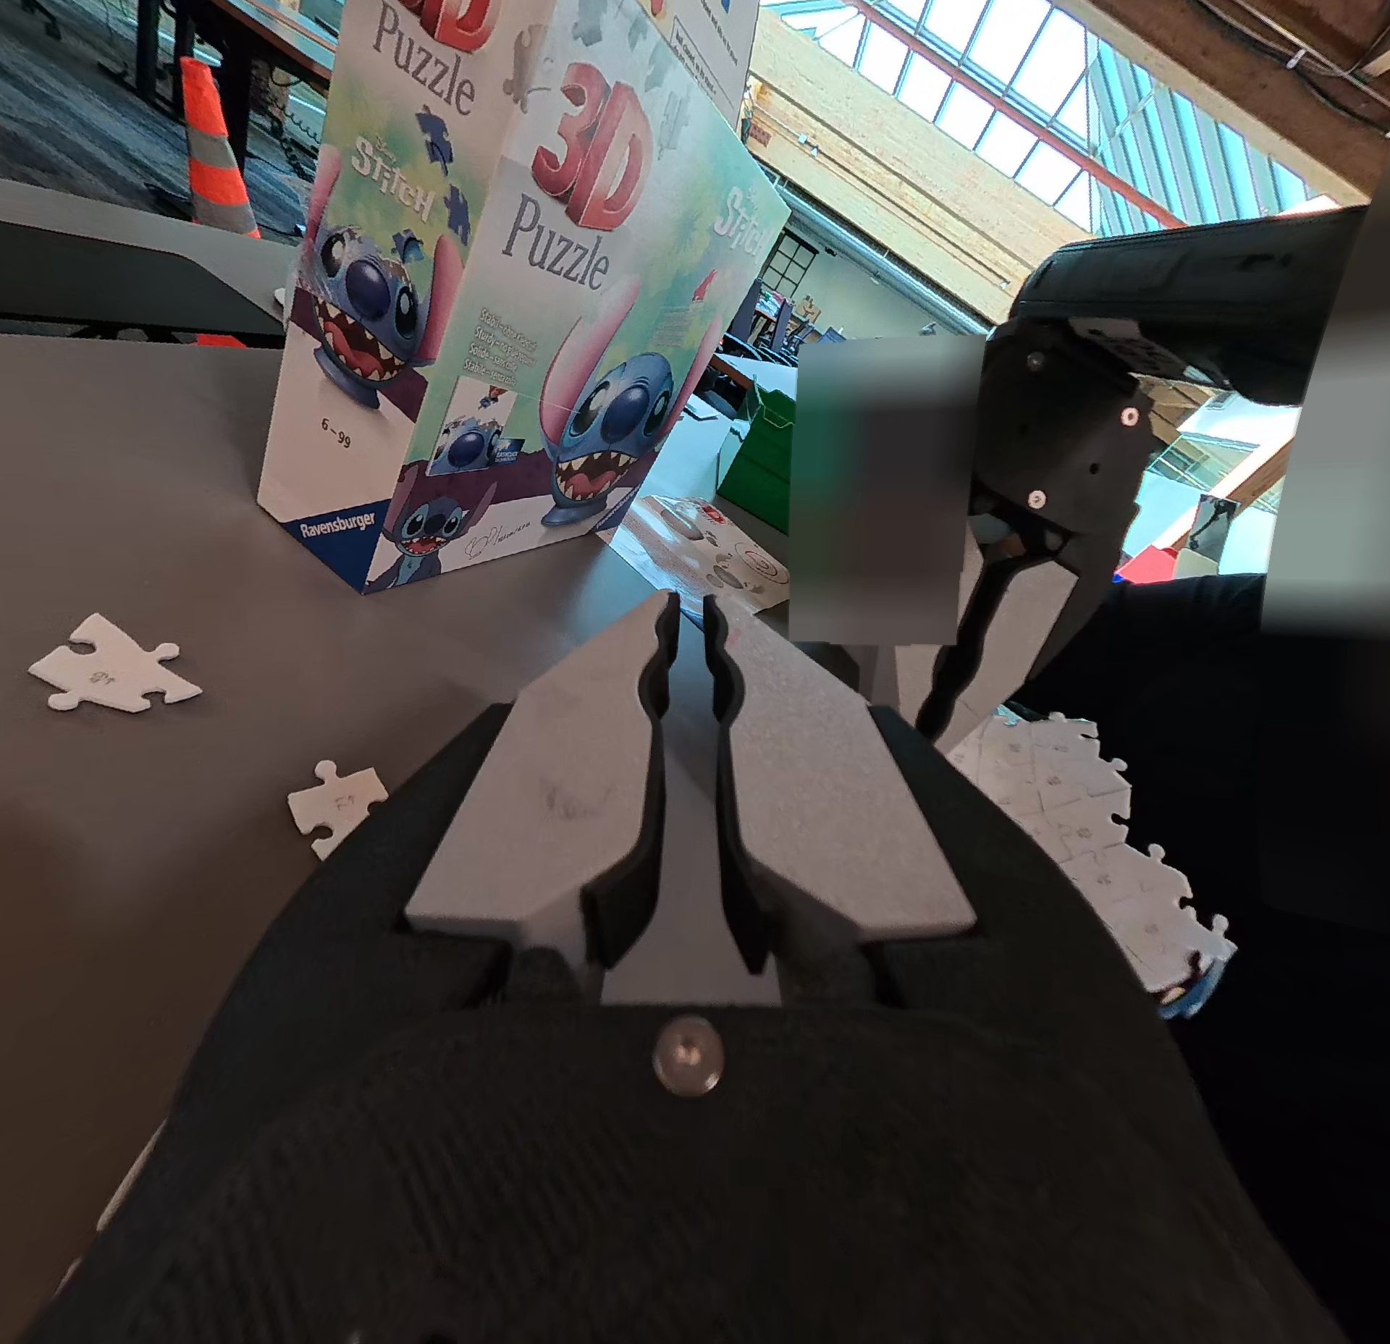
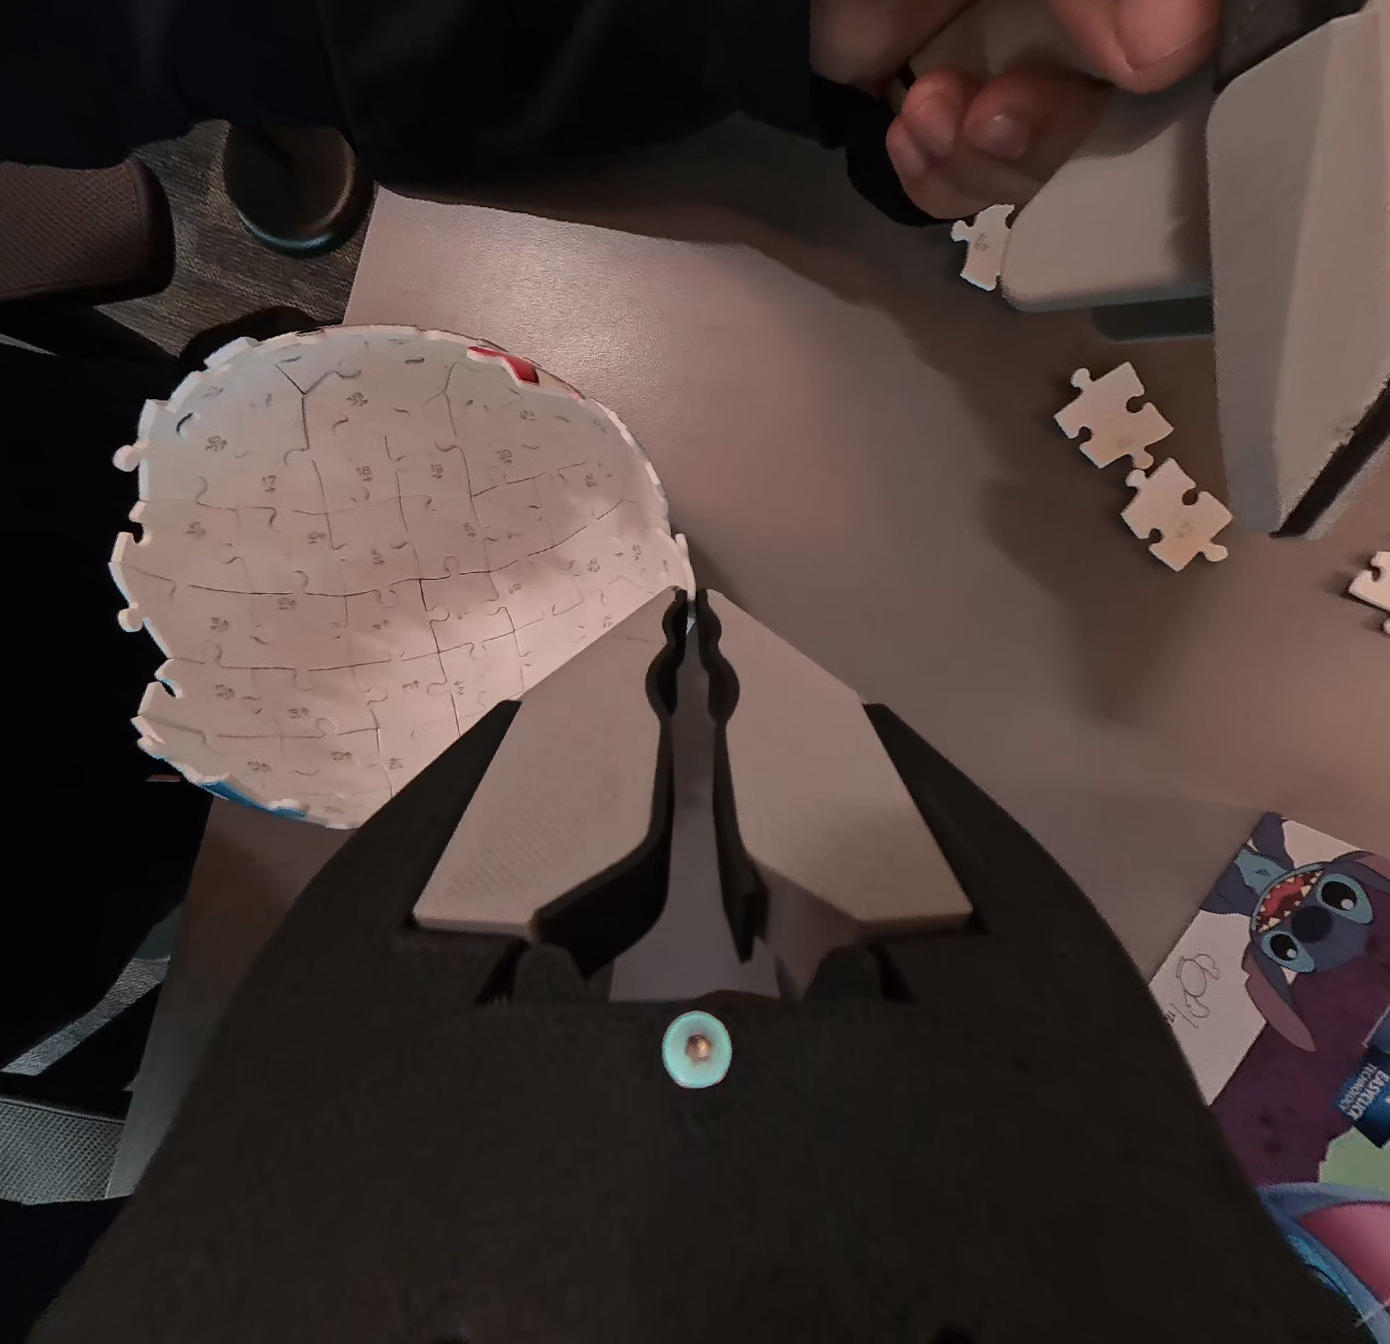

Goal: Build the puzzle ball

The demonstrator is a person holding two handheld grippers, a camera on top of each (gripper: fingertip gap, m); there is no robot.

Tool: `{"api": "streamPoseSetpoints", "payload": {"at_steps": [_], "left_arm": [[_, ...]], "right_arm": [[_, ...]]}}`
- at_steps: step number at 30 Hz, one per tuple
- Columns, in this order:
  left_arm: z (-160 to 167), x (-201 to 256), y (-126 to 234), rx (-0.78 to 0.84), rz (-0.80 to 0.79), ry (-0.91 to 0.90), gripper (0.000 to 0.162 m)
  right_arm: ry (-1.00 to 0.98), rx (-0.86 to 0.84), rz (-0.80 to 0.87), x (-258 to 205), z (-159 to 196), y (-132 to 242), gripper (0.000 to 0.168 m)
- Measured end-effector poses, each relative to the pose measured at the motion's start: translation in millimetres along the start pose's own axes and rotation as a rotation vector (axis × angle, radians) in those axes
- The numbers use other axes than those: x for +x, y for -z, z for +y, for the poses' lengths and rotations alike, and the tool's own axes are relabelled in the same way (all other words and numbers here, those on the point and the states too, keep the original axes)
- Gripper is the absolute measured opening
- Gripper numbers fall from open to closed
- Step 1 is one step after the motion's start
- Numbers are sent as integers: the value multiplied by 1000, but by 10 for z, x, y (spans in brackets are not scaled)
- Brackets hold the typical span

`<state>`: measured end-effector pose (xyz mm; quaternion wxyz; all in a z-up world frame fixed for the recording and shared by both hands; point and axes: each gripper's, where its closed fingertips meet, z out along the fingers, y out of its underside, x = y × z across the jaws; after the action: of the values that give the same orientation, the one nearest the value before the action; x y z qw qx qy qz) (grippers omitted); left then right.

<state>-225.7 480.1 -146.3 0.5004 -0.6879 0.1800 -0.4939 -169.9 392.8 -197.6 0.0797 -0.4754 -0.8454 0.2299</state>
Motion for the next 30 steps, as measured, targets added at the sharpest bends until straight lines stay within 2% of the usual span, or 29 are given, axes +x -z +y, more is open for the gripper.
{"api": "streamPoseSetpoints", "payload": {"at_steps": [20,30], "left_arm": [[10,-10,-2,-5,-3,1,3],[51,-1,-24,-33,-7,-12,3]], "right_arm": [[-5,3,0,-13,-5,10,0],[-6,41,31,40,-34,143,0]]}}
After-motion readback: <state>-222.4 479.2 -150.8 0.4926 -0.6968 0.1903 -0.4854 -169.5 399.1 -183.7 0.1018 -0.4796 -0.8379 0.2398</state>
